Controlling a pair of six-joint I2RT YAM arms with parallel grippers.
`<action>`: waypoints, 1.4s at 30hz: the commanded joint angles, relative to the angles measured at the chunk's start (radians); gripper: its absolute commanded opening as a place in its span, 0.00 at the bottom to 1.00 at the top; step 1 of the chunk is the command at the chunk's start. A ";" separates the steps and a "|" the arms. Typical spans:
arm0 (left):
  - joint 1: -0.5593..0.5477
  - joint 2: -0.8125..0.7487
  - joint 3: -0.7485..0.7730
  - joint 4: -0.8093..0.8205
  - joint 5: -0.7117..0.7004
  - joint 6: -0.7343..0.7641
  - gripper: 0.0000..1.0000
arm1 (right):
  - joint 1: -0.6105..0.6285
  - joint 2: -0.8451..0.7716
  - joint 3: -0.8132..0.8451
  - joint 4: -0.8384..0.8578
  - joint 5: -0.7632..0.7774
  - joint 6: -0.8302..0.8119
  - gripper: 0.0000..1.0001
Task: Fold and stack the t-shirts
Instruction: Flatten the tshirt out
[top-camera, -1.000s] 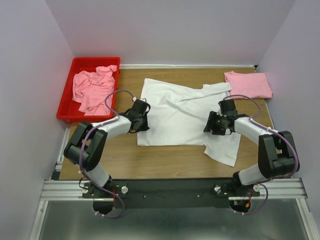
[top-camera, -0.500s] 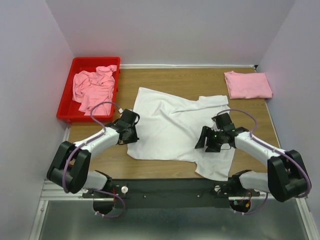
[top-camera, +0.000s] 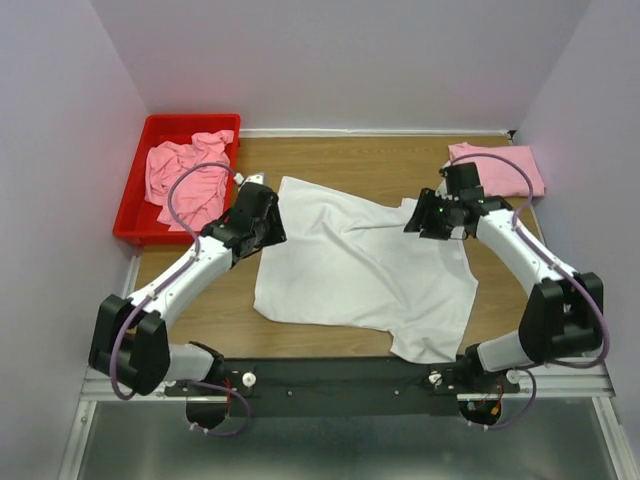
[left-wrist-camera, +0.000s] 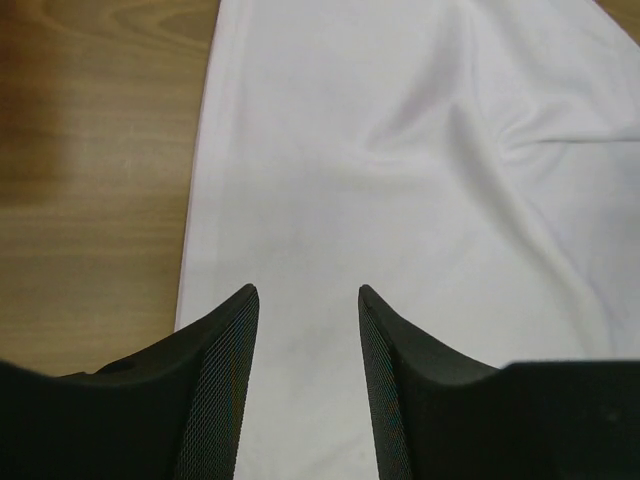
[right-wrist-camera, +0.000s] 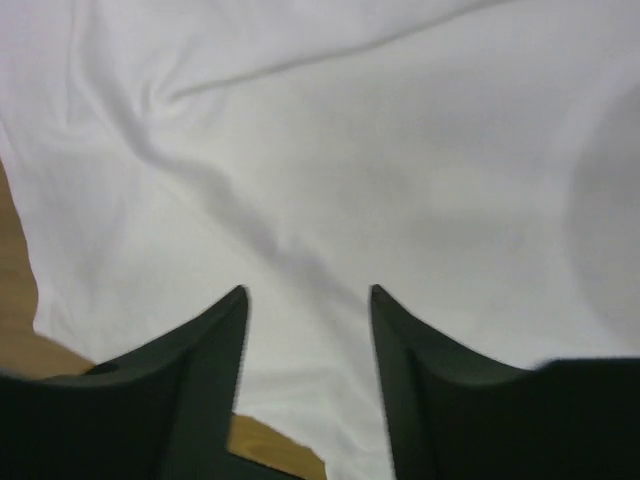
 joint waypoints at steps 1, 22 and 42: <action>0.003 0.145 0.070 0.067 0.003 0.074 0.51 | -0.086 0.157 0.142 0.060 0.054 -0.098 0.48; 0.002 0.325 -0.095 0.218 0.096 0.069 0.38 | -0.133 0.754 0.535 0.180 0.078 -0.066 0.14; 0.049 0.202 -0.192 0.159 0.018 0.042 0.39 | -0.138 1.128 1.070 0.183 0.026 -0.148 0.26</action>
